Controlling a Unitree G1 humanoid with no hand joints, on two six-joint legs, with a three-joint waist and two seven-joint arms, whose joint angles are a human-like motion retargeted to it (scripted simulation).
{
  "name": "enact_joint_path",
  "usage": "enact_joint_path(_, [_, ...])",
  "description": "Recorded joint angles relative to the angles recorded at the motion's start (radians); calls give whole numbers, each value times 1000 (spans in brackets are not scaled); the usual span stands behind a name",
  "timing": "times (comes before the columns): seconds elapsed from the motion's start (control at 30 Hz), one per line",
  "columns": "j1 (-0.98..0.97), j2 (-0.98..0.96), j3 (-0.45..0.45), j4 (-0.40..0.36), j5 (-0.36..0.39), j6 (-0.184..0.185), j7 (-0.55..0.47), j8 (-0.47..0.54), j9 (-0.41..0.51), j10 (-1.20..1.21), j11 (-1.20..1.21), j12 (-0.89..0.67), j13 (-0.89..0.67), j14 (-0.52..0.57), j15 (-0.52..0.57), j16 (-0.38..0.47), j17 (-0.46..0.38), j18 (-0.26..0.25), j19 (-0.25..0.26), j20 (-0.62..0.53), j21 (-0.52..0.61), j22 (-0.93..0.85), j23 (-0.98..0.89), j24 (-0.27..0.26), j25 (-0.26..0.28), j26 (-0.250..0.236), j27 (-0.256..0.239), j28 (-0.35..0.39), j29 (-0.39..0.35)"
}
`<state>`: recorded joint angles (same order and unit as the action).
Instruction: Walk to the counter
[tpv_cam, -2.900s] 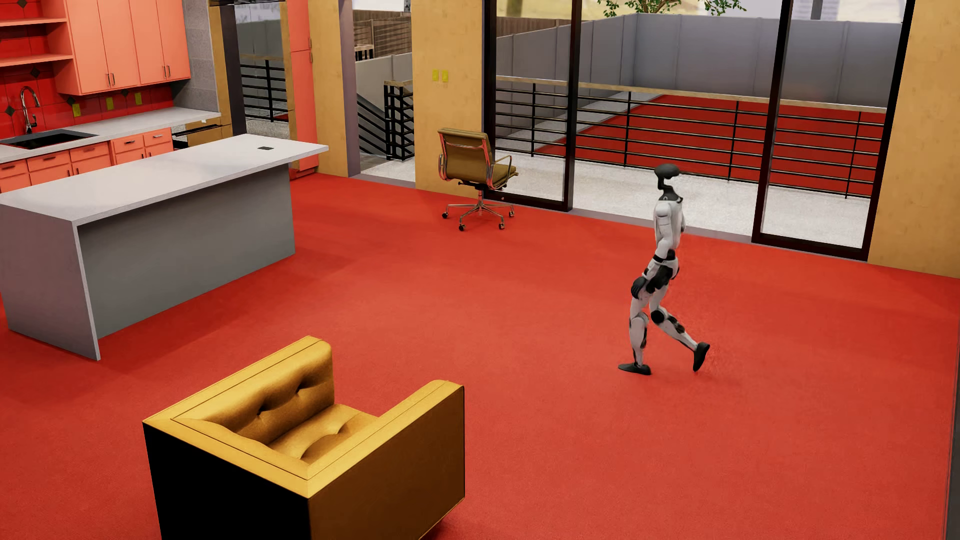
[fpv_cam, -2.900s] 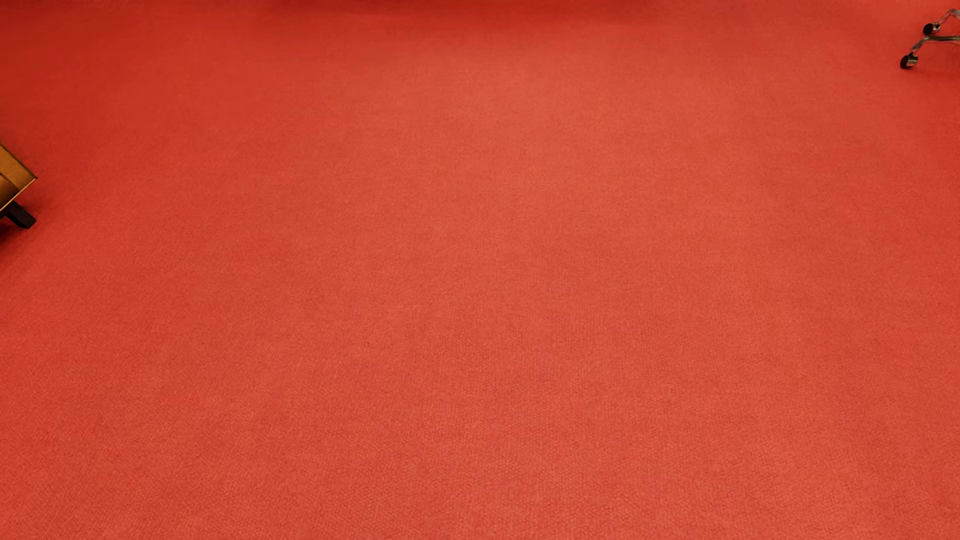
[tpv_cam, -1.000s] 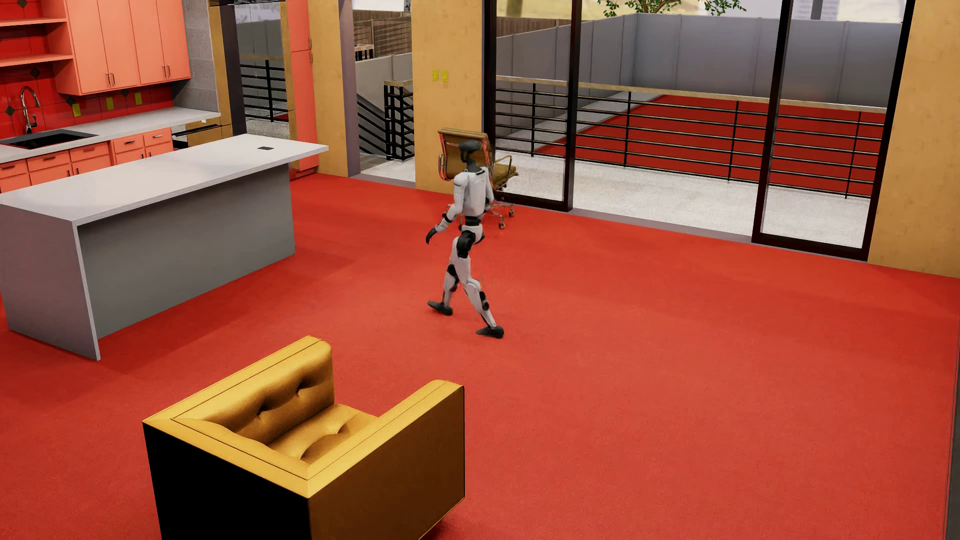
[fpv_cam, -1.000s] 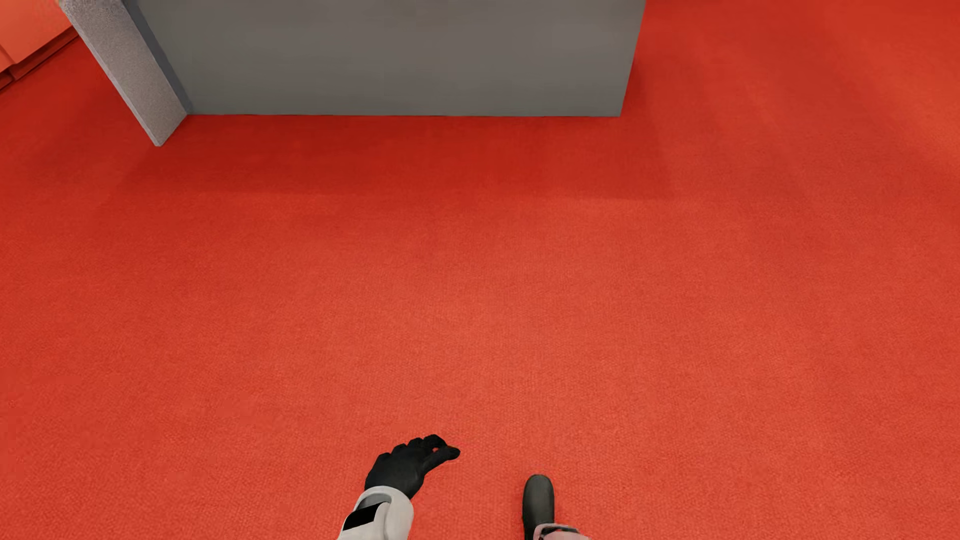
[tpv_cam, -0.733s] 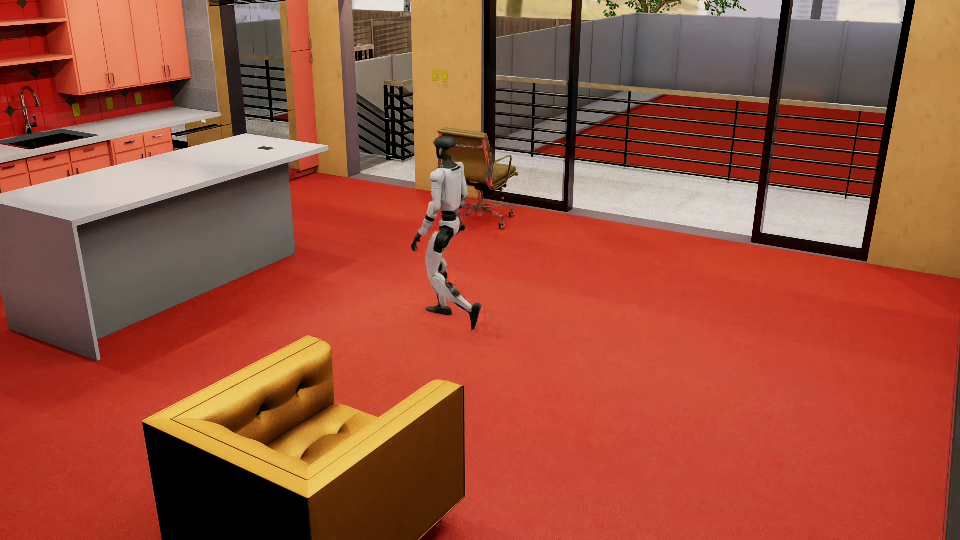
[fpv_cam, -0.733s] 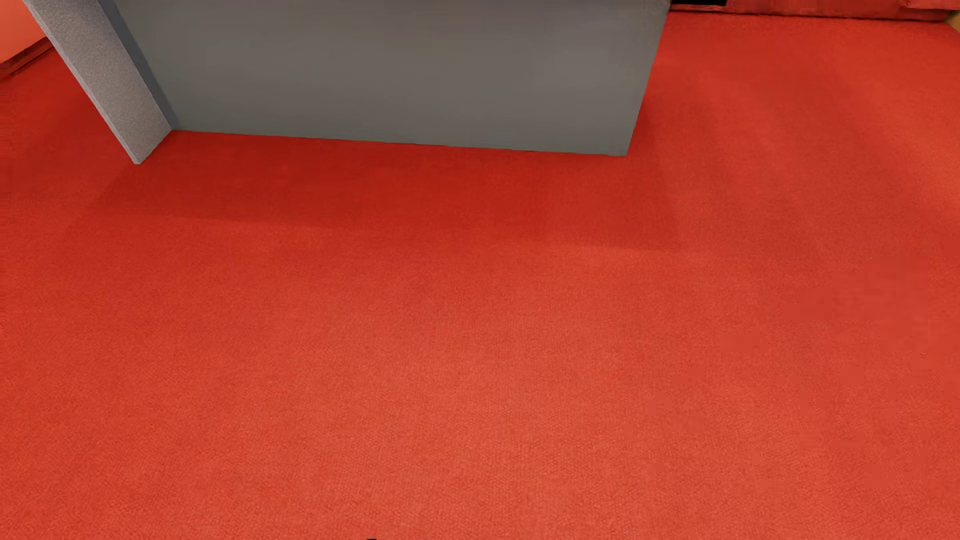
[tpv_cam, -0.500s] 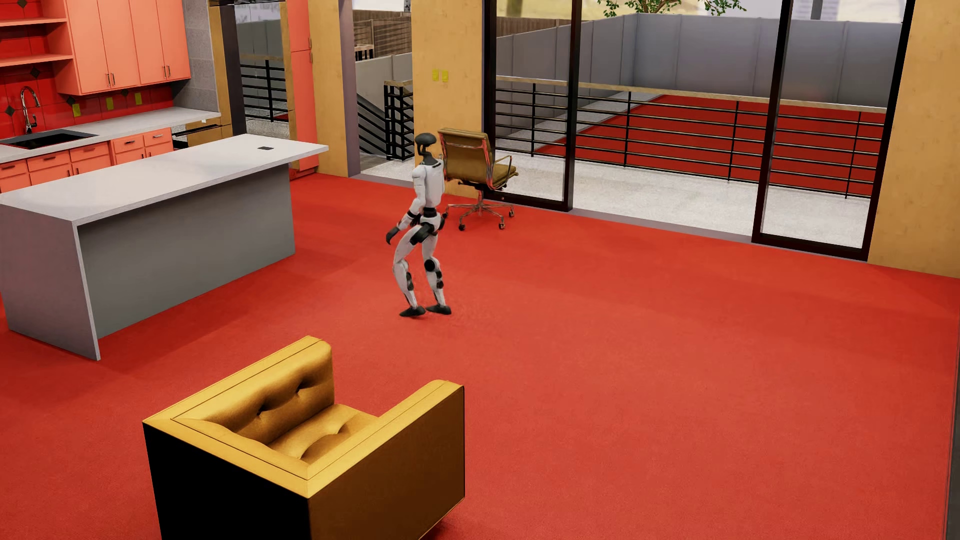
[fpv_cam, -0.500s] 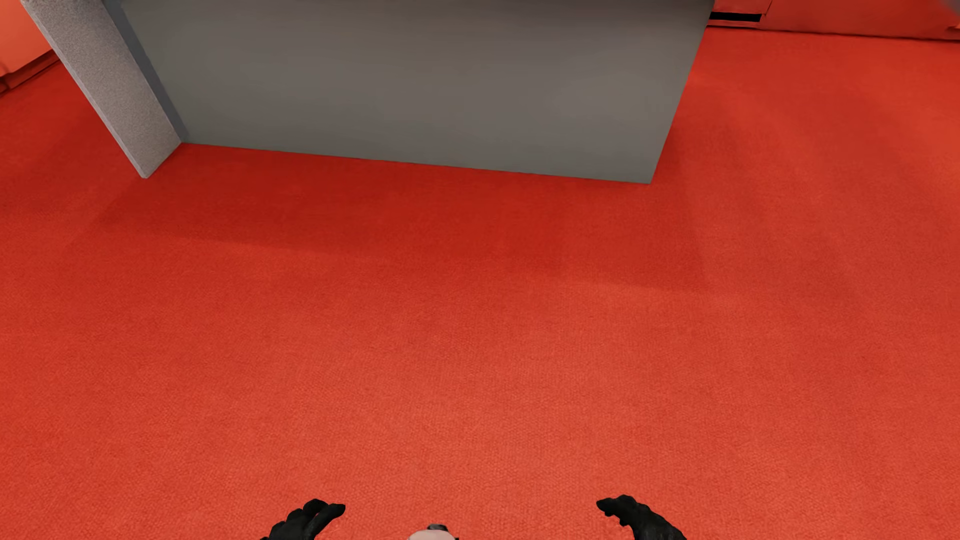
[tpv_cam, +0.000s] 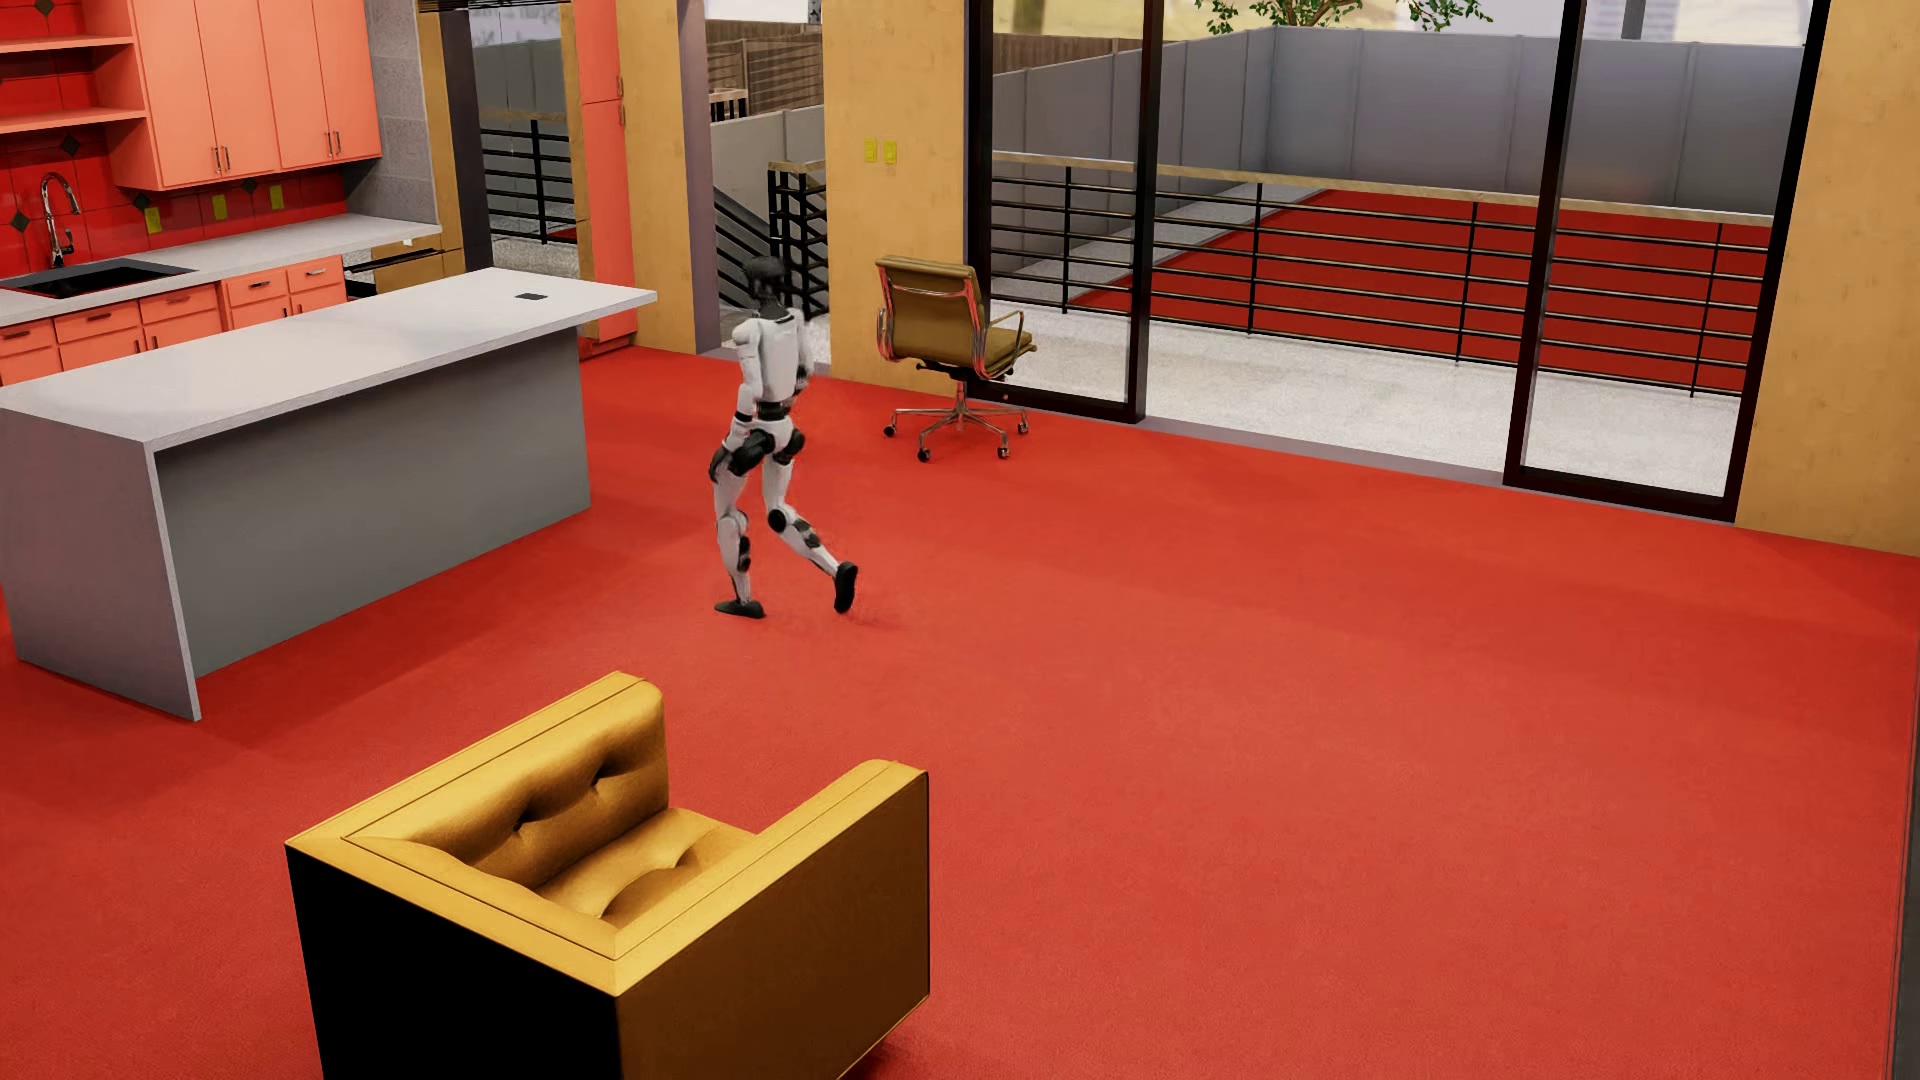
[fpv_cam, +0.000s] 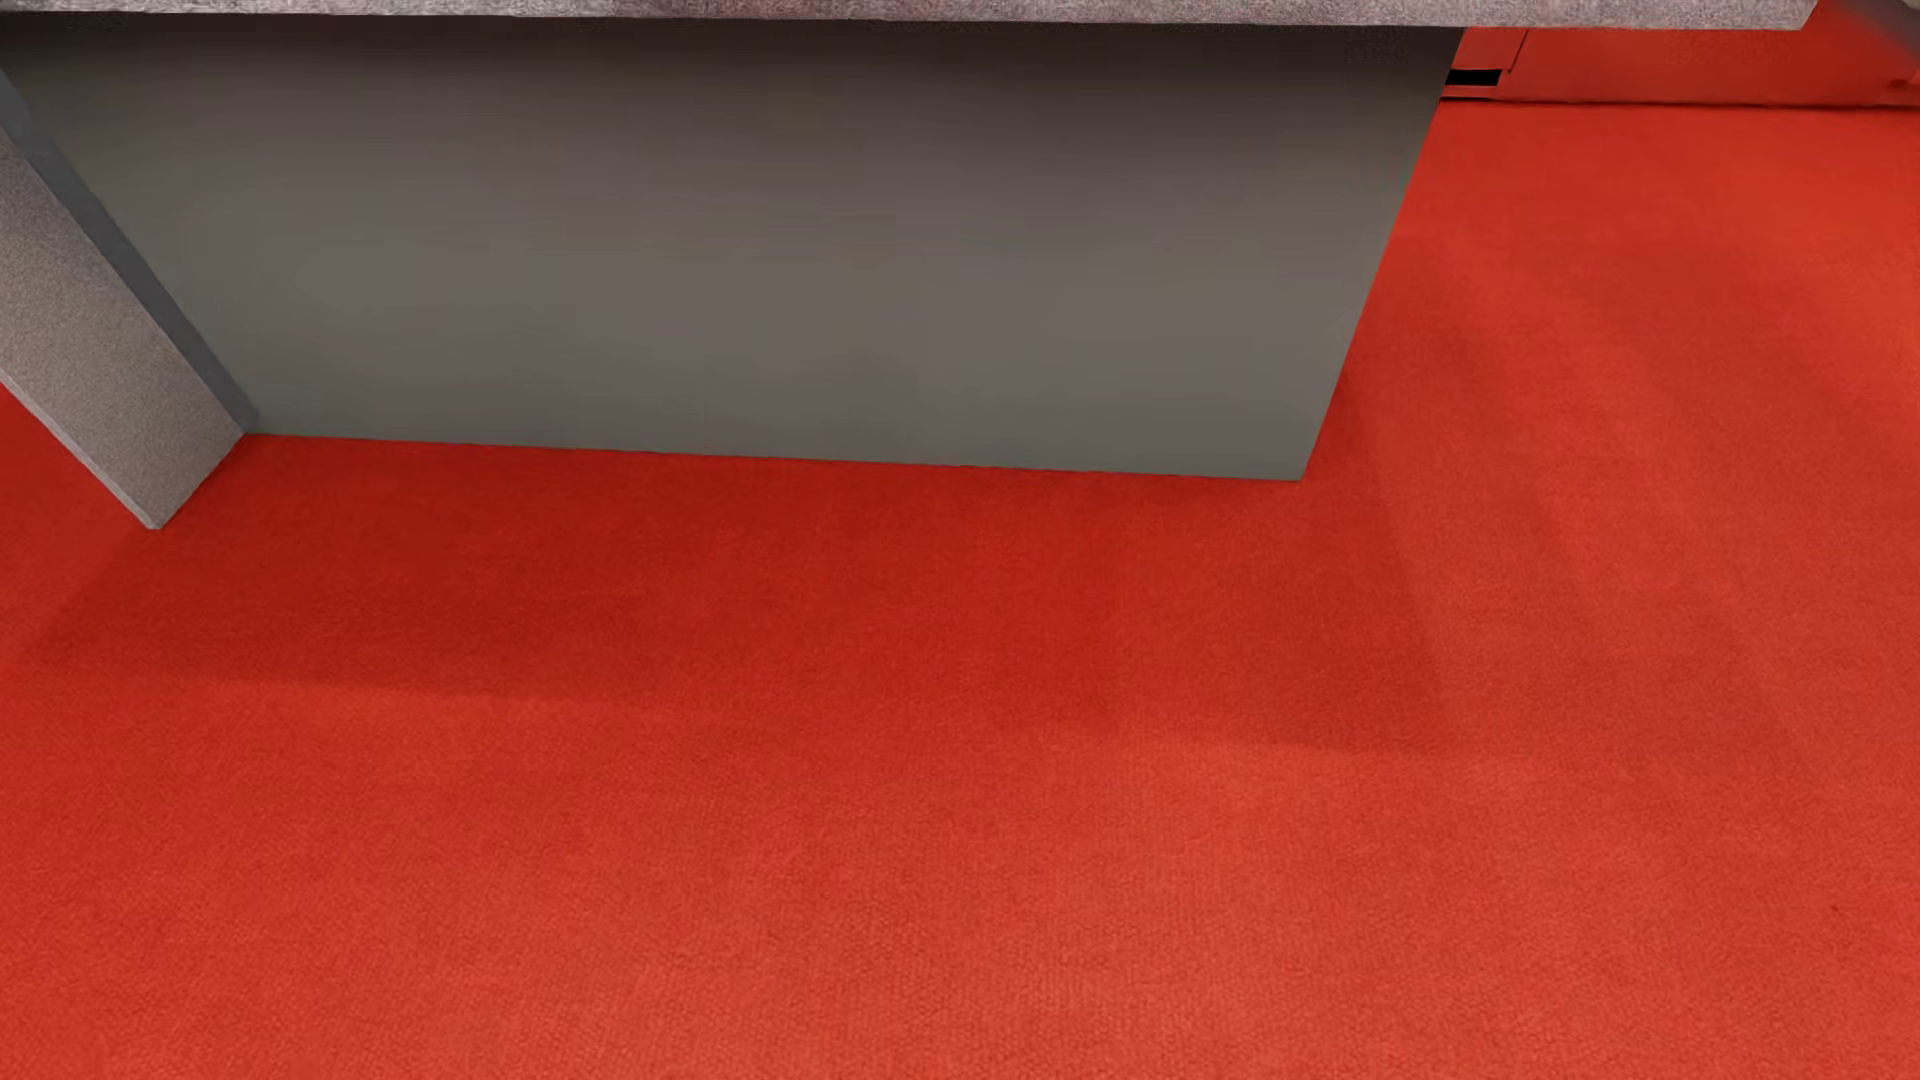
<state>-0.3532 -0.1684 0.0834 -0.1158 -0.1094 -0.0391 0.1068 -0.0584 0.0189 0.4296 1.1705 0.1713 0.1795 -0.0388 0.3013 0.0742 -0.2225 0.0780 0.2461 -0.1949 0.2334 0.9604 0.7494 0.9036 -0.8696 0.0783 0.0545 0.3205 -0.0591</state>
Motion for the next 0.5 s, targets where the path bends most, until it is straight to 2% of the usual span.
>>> enact_joint_path(0.07, [60,-152,-14,-40,-47,-22,-2,-4,12,14,87,-65,53,-62,-189,4,-3,9,-52,-29,-69,10,-53,24,67,-19,26,1,-29])
enact_joint_path(0.1, [96,-209,-24,-56,-68,-29,-12,-11,16,16,59,-102,74,-90,-270,-2,19,12,-58,-31,-113,10,-71,25,106,-26,57,2,-58])
enact_joint_path(0.13, [130,-256,-35,-71,-80,-33,-27,-17,19,19,-10,-135,91,-118,-345,-8,35,16,-101,-27,-151,0,-87,16,135,-36,82,4,-81])
enact_joint_path(0.2, [194,-322,-56,-88,-99,-37,-64,-48,22,15,-242,-196,114,-163,-435,-13,56,20,-148,-35,-183,-40,-106,1,151,-60,108,12,-96])
enact_joint_path(0.27, [261,-348,-71,-98,-100,-37,-96,-94,20,-14,-536,-238,111,-192,-420,-10,56,21,-170,-58,-163,-89,-87,-11,125,-86,109,19,-66])
enact_joint_path(0.3, [298,-348,-76,-100,-84,-36,-111,-102,17,-38,-693,-253,107,-200,-393,-10,54,21,-150,-70,-149,-111,-74,-21,103,-97,107,20,-44])
enact_joint_path(0.33, [333,-338,-78,-101,-65,-34,-125,-101,14,-59,-844,-265,104,-206,-368,-11,55,21,-101,-81,-144,-129,-67,-31,83,-104,104,21,-27])
enact_joint_path(0.4, [396,-339,-82,-103,-48,-30,-149,-95,8,-69,-971,-278,107,-231,-381,-18,66,16,-39,-104,-164,-143,-68,-44,72,-105,101,25,-24])
enact_joint_path(0.5, [485,-322,-92,-74,-27,-19,-176,-110,-7,-53,-881,-256,103,-212,-226,-19,99,4,-165,-119,-188,-120,-55,-54,68,-83,107,26,-30])
